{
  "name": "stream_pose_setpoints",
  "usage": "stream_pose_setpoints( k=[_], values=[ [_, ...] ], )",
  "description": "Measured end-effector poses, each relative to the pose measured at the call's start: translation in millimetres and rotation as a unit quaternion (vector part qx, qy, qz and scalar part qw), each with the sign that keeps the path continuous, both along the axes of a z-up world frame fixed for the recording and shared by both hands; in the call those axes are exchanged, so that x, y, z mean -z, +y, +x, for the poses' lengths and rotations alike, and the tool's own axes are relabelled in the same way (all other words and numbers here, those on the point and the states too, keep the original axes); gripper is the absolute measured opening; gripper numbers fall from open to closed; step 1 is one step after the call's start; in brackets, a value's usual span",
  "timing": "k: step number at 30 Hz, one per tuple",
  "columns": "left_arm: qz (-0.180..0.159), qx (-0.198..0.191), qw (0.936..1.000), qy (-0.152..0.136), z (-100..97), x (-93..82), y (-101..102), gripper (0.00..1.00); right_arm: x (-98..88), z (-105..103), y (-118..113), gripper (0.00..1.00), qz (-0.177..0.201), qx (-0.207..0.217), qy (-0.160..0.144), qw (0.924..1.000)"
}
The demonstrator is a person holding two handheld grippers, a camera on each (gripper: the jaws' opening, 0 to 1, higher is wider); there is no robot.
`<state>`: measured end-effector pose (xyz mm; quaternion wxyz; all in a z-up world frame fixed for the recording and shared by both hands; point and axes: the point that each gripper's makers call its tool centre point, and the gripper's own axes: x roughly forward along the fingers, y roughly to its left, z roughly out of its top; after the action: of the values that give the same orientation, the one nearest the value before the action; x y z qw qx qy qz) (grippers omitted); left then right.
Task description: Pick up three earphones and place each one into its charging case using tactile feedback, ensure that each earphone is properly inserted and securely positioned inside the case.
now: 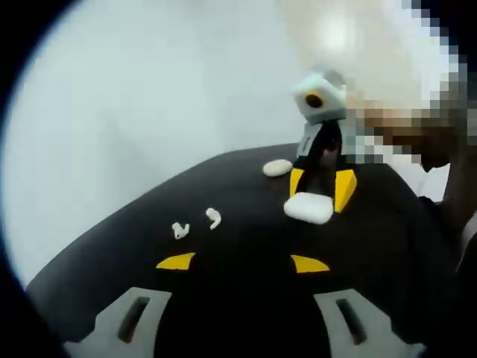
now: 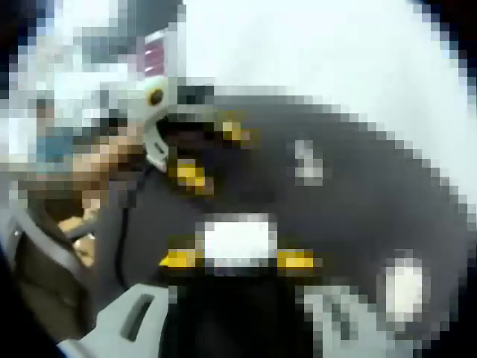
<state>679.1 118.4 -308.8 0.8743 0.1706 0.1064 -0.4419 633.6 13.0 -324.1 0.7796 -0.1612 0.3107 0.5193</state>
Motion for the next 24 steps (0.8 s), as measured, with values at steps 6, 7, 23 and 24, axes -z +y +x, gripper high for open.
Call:
stream_pose_setpoints(
  k=[6,7,23,24],
  values=[
    [0.003,0.0,1.0,0.001,0.6,2.1,0,0.45,2.3,-12,-11,0.3,-0.043,-0.014,-0.041,0.9981],
    [0.003,0.0,1.0,0.001,0.9,2.2,1,0.45,3.1,-19,-8,0.29,-0.043,-0.026,-0.031,0.9983],
    [0.006,-0.002,1.0,-0.006,2.2,2.6,5,0.45,-37.1,-29,44,0.32,0.06,-0.11,-0.081,0.9889],
    [0.007,-0.001,1.0,-0.007,2.2,2.8,5,0.45,-44.4,-19,37,0.32,0.078,-0.081,-0.066,0.9914]
  ],
)
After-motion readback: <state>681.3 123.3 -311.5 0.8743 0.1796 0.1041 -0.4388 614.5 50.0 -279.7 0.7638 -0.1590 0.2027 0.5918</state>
